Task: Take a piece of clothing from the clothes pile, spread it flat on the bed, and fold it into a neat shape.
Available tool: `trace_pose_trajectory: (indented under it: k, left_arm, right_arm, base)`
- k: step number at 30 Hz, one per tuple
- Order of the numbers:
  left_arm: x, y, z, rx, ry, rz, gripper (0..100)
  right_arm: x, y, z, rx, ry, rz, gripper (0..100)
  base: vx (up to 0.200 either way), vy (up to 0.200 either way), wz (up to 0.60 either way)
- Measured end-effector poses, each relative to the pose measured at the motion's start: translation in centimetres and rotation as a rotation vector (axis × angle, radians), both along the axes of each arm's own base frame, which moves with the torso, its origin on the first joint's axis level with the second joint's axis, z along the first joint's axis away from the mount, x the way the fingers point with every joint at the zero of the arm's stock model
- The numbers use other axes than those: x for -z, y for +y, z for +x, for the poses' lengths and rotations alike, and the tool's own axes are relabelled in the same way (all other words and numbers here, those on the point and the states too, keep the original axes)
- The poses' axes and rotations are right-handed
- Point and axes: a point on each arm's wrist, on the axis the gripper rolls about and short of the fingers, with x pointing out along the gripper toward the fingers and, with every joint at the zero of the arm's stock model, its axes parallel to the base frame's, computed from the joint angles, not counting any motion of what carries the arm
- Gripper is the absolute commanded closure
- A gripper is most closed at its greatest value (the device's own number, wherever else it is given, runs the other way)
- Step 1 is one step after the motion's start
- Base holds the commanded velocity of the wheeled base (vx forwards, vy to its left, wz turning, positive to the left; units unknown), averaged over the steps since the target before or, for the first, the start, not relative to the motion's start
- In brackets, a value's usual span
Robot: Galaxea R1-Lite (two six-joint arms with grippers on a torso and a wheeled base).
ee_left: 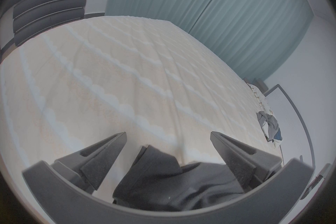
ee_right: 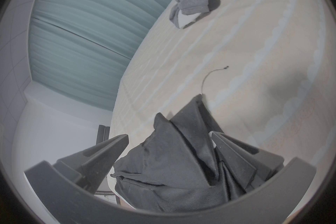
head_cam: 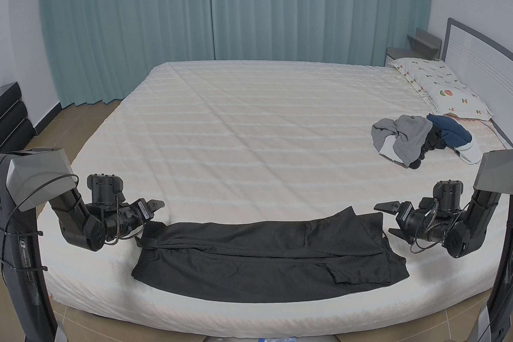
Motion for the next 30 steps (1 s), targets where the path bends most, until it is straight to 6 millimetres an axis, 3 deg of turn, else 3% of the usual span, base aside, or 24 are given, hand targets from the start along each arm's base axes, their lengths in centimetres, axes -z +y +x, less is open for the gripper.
trace_pose_trajectory:
  k: [12, 13, 30]
  left_arm:
    - [1.2, -0.2, 0.5, 0.006, 0.051, -0.005, 0]
    - [1.2, -0.2, 0.5, 0.006, 0.052, -0.005, 100]
    - [1.5, -0.1, 0.0, -0.025, 0.074, -0.019, 100]
  right_arm:
    - [1.1, -0.3, -0.3, 0.015, 0.041, 0.005, 0]
    - [1.1, -0.3, -0.3, 0.017, 0.042, 0.004, 0]
    - [1.0, -0.4, -0.2, 0.046, 0.037, -0.017, 0]
  base:
    - [0.000, 0.000, 0.00]
    - [0.000, 0.000, 0.00]
    - [0.000, 0.000, 0.00]
